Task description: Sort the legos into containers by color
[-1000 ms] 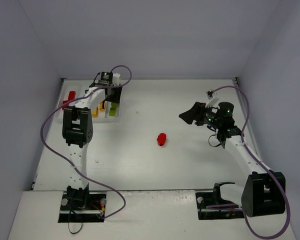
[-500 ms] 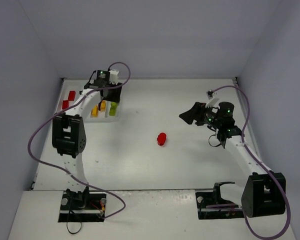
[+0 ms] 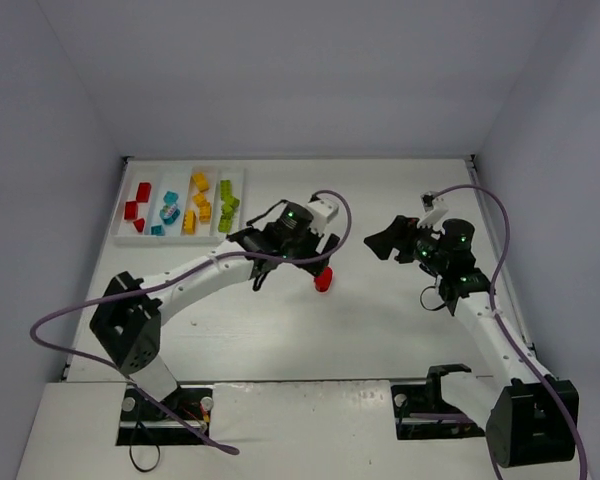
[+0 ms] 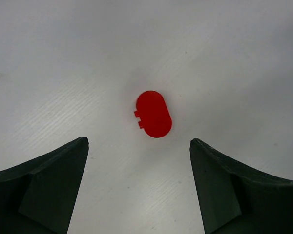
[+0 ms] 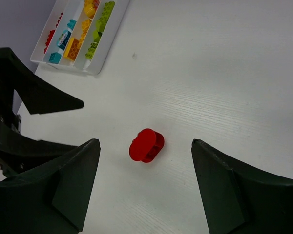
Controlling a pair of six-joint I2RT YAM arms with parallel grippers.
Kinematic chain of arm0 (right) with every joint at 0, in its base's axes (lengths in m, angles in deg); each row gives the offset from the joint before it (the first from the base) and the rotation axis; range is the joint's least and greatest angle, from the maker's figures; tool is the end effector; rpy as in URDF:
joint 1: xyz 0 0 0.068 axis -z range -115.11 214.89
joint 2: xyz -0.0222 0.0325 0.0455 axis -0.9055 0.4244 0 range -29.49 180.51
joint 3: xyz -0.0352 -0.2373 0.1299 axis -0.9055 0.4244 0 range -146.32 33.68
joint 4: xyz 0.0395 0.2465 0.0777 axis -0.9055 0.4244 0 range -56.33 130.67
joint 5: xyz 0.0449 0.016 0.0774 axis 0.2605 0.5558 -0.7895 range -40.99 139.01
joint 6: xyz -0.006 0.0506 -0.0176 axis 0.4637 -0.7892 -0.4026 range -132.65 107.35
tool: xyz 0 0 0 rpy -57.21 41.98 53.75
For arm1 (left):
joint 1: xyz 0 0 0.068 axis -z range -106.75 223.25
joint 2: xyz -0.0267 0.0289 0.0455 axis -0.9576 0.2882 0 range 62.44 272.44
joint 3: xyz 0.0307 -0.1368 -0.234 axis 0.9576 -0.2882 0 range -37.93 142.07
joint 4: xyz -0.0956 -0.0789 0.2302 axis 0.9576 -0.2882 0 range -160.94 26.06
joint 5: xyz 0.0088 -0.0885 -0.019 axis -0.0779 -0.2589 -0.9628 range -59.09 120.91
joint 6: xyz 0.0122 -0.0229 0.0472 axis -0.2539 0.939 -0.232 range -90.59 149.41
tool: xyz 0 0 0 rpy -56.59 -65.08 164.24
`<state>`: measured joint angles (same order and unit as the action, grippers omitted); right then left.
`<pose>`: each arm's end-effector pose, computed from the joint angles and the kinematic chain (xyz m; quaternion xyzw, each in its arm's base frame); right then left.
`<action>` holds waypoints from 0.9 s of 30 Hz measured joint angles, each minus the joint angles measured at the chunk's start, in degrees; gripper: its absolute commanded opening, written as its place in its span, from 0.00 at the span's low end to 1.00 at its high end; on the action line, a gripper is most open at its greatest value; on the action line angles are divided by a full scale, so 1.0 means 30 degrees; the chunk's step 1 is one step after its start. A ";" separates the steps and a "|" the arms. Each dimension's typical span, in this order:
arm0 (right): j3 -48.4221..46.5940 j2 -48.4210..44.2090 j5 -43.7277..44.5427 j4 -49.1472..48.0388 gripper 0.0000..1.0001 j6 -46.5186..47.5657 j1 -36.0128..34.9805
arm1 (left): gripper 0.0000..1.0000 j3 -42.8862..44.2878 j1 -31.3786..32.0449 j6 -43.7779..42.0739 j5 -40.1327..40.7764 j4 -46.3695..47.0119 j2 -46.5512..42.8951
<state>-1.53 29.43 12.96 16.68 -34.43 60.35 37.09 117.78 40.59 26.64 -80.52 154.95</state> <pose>0.2318 0.0395 0.2840 -0.0968 0.7334 0.3690 0.5626 0.2647 -0.2642 0.2995 0.2700 0.8405 -0.2481 0.3989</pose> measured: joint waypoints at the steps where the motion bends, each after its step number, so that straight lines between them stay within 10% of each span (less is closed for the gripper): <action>1: 0.0138 -0.0248 0.0109 0.0160 0.72 -0.0007 0.0000 | 0.78 -0.0066 0.0612 0.0146 0.0328 -0.0015 0.0321; 16: 0.1290 -0.2820 0.0758 0.1960 0.73 0.0233 0.0000 | 0.77 0.1654 0.2106 0.2550 0.3045 0.0211 0.6717; 20: 0.1290 -0.2820 0.0765 0.2047 0.73 0.0299 0.0000 | 0.52 0.2069 0.2142 0.3024 0.3206 0.0459 0.7300; 24: 0.1304 -0.2820 0.0787 0.2047 0.73 0.0306 0.0000 | 0.02 0.2098 0.2142 0.3461 0.3461 0.0707 0.7453; 27: 0.1399 -0.2820 0.0801 0.2047 0.73 0.0321 0.0000 | 0.00 0.2069 0.2142 0.3439 0.3905 0.0758 0.7351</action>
<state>2.67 20.97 15.36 22.82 -33.47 60.35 43.30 124.21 50.90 38.35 -78.25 177.00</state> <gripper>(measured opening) 0.724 0.238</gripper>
